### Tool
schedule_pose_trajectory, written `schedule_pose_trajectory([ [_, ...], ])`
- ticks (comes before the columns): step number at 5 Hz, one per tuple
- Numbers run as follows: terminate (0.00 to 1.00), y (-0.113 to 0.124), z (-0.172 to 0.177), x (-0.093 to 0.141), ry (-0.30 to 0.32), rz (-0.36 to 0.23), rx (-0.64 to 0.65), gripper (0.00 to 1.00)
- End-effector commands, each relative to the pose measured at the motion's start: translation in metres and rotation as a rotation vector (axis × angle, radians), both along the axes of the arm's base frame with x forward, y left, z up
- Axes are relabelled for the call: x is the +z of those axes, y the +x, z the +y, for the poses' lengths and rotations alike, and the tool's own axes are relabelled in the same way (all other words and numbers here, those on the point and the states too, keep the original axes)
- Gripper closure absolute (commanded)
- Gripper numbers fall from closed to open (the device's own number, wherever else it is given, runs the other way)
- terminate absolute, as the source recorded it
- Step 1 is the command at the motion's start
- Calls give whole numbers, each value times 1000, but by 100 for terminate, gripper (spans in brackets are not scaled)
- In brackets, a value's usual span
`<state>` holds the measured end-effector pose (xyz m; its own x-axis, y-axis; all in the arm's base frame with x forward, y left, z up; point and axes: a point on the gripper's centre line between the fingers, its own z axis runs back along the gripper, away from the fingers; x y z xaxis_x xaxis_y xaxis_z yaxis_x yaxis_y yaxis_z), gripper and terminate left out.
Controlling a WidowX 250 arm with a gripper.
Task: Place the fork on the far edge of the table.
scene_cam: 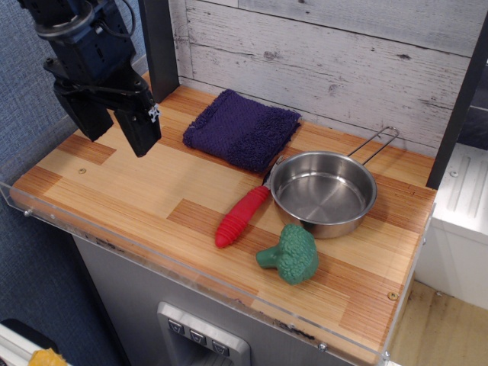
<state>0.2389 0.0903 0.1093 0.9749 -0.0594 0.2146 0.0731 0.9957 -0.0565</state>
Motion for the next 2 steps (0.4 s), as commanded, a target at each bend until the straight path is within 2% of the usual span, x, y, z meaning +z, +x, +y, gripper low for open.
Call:
schedule_pose_trajectory([
  [1,0,0,0,0,0,0,0,0],
  [2,0,19,-18,-13,-25,7,-98,0],
])
